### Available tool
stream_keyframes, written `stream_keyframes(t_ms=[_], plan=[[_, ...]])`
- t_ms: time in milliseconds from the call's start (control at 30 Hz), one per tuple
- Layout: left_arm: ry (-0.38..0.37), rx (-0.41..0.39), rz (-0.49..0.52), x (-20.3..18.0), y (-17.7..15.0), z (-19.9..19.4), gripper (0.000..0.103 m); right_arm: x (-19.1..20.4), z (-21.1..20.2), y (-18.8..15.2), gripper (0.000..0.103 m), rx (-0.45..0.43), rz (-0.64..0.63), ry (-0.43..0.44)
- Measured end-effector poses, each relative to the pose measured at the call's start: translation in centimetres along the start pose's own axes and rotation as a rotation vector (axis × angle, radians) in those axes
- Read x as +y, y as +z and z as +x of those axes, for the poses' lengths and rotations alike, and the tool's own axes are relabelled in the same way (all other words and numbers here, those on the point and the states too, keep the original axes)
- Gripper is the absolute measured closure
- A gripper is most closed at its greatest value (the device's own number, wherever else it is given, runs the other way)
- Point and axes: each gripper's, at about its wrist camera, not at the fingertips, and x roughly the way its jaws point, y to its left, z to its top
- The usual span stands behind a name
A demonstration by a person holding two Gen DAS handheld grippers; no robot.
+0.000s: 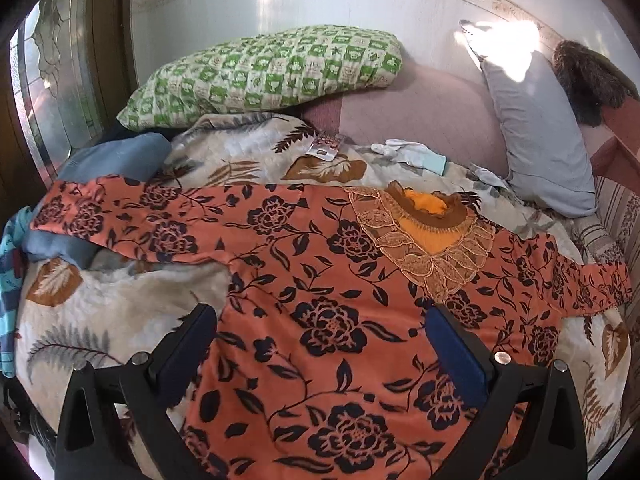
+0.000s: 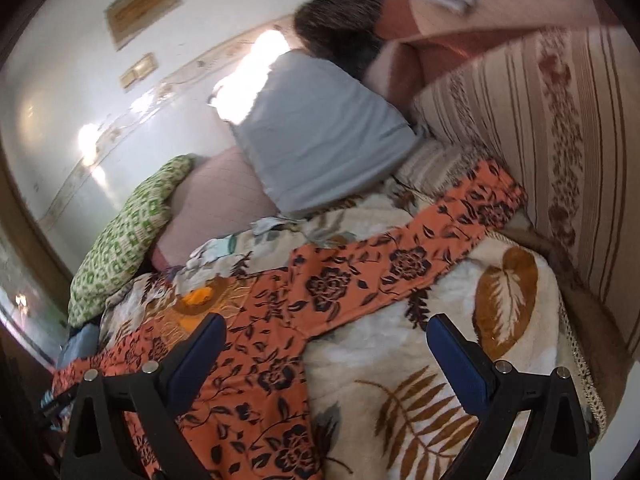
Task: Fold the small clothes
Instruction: 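Grasp the blouse sleeve cuff with the right gripper and lift it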
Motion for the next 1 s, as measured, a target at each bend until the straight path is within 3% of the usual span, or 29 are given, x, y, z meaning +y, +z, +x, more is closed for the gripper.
stream_keyframes(t_ms=[100, 233, 333, 467, 533, 700, 800, 867, 933, 1000], plan=[[-0.01, 0.027, -0.013, -1.0, 0.9, 2.7, 0.0, -5.2, 4.5, 2.1, 0.001, 0.056, 0.132, -0.006], [-0.034, 0.057, 0.014, -1.5, 0.3, 5.9, 0.0, -11.5, 8.8, 4.8, 0.005, 0.032, 0.319, 0.016], [-0.048, 0.118, 0.037, -1.2, 0.0, 8.2, 0.003, -16.0, 11.2, 6.8, 0.014, 0.012, 0.456, 0.023], [-0.008, 0.085, 0.028, -0.1, 0.4, 9.4, 0.003, -19.9, 13.2, 8.6, 0.025, -0.013, 0.567, -0.017], [0.002, 0.082, 0.003, 0.5, 0.7, 10.1, 0.003, -21.2, 14.3, 9.2, 0.029, -0.007, 0.588, -0.074], [0.048, 0.076, -0.006, 0.8, 0.7, 11.4, 0.003, -23.5, 16.2, 10.2, 0.03, -0.039, 0.627, -0.227], [0.05, 0.091, -0.001, 0.6, 0.7, 12.0, 0.003, -23.5, 17.9, 10.8, 0.031, -0.038, 0.601, -0.229], [0.054, 0.093, 0.008, 0.4, 0.7, 12.2, 0.003, -23.1, 19.4, 10.7, 0.04, 0.025, 0.591, -0.298], [0.053, 0.094, 0.02, 0.2, 0.6, 12.2, 0.003, -23.0, 20.6, 9.9, 0.04, 0.069, 0.619, -0.305], [0.055, 0.094, 0.024, 0.2, 0.6, 12.2, 0.003, -22.9, 20.8, 9.8, 0.042, 0.046, 0.617, -0.316]])
